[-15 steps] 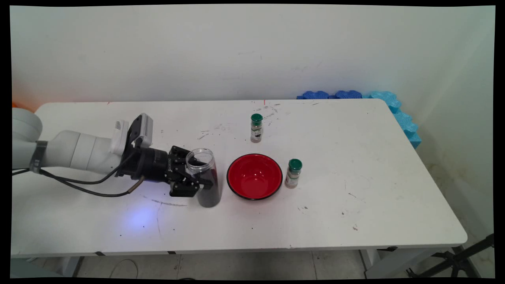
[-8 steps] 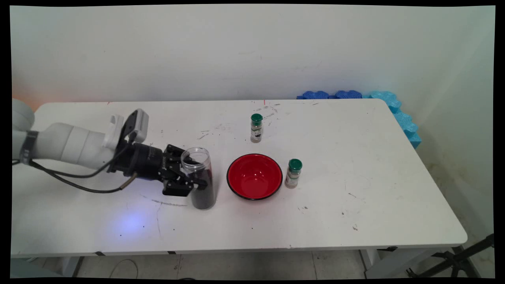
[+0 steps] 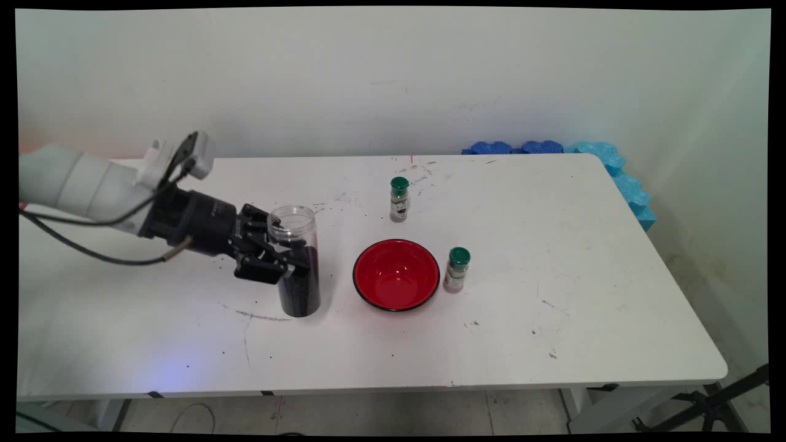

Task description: Pour the black seasoning powder in the red bowl

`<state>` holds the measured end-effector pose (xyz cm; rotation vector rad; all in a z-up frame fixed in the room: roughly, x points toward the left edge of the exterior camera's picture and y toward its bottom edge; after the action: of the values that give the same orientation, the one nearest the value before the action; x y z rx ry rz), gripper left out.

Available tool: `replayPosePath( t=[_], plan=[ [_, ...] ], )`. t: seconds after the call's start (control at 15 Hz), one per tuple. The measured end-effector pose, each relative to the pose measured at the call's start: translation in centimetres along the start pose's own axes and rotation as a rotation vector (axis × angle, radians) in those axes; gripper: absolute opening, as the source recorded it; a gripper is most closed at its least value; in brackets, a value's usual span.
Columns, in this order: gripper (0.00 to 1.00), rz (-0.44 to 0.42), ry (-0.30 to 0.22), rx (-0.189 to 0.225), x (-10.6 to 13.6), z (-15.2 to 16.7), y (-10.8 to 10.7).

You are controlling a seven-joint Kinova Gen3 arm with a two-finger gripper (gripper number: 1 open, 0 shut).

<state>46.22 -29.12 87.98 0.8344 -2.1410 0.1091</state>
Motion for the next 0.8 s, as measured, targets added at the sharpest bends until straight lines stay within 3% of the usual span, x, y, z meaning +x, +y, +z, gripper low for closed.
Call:
replayPosePath(
  t=[0.33, 0.8],
  plan=[
    [0.0, -0.068, -0.026, -0.04, 3.1, -1.4, -0.2],
    [0.0, -0.144, -0.056, -0.103, 6.2, -0.4, -0.9]
  ],
)
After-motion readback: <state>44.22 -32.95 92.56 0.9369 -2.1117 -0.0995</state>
